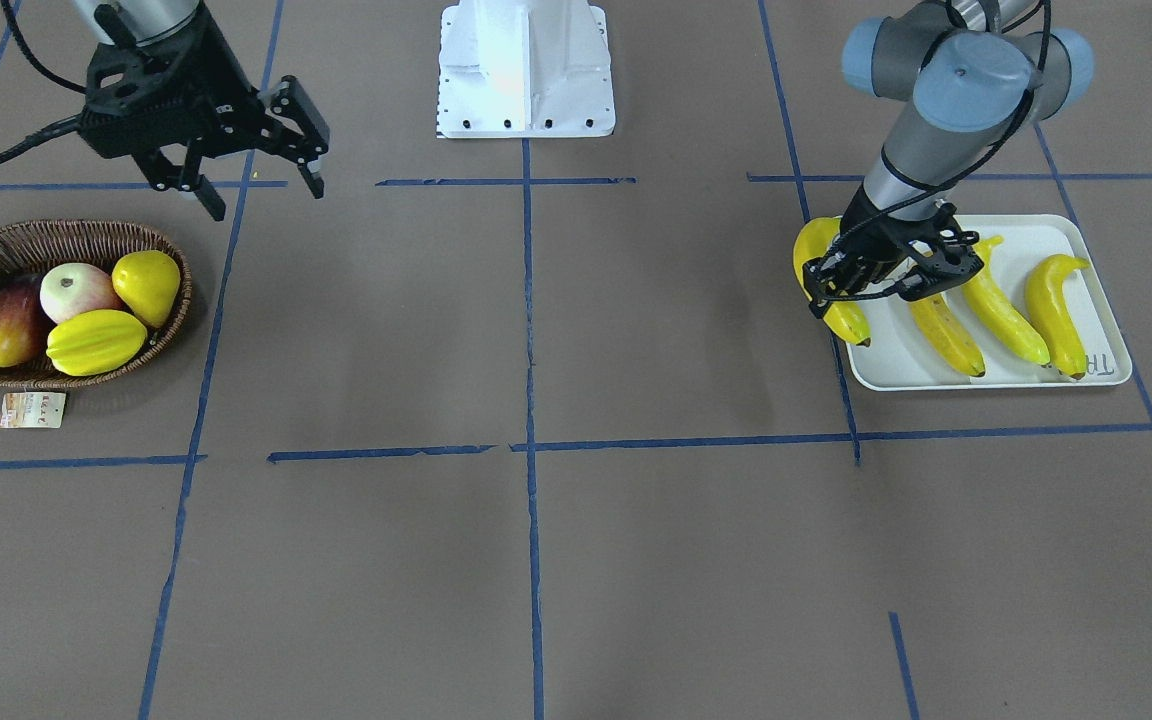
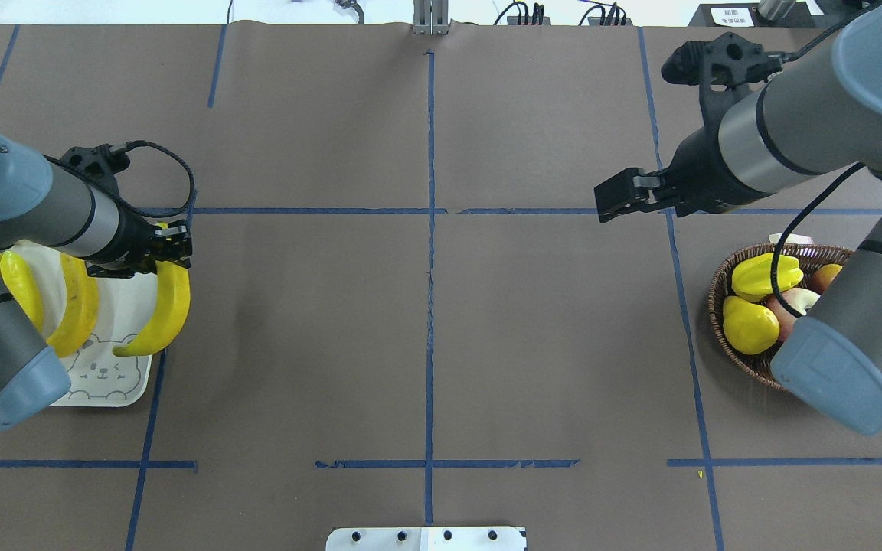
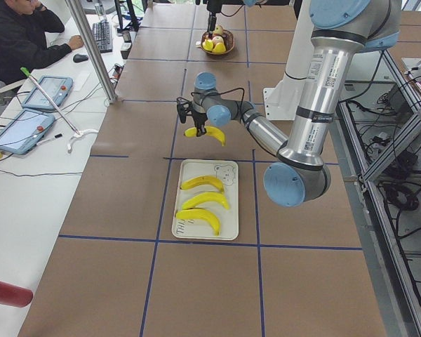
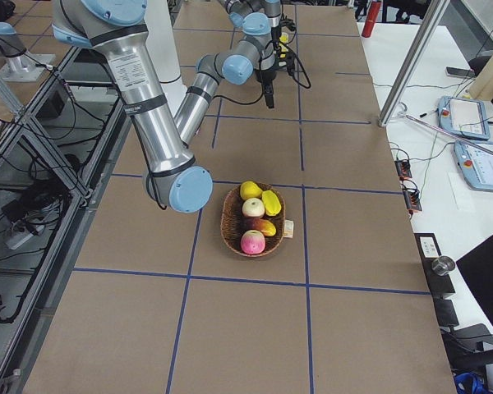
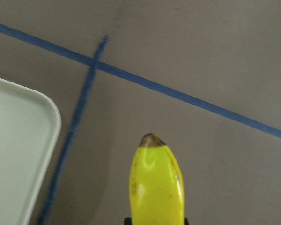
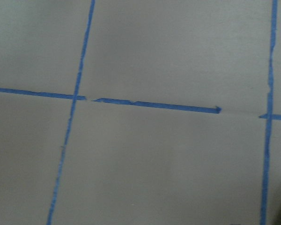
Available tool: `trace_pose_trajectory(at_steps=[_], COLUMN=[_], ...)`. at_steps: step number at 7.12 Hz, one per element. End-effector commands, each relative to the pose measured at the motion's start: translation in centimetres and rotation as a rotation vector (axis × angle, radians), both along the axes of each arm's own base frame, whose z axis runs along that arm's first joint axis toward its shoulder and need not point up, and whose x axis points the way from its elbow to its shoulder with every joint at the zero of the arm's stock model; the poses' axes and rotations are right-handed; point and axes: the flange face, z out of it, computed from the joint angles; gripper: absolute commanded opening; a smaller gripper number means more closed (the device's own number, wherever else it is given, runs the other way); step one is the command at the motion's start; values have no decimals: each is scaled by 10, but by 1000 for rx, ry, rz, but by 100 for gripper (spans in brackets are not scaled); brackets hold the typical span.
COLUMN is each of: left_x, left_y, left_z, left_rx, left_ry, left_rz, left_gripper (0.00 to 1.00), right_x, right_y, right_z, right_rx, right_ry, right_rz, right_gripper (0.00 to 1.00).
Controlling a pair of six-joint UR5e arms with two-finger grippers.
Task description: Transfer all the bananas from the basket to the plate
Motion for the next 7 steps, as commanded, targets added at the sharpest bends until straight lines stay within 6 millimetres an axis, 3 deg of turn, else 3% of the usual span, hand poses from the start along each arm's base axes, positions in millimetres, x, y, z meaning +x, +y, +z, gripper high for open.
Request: trace_pose_trajectory(at_steps=[1, 3, 4, 5, 6, 7], left_x=[-9, -7, -10, -28, -69, -120], left_y=[8, 6, 4, -6, -28, -49], left_z=[59, 73, 71, 61, 56, 62], left_rx=[-71, -85, -40, 25, 126, 129], left_ry=[-81, -99, -104, -100, -111, -108], left_rz=[2, 4, 40, 70, 120, 172], left_gripper=[0, 3, 97, 100, 100, 100], right_x=[29, 46, 57, 82, 122, 166], right_y=[-12, -16, -22, -28, -37, -47], right_z=[32, 43, 51, 69, 98, 143], right_rx=[-13, -31, -25, 2, 4, 32], right_ry=[51, 43, 59, 92, 116, 140], right_rz=[-7, -22, -22, -46, -96, -165], right_gripper=[100, 100, 100, 100, 100, 100])
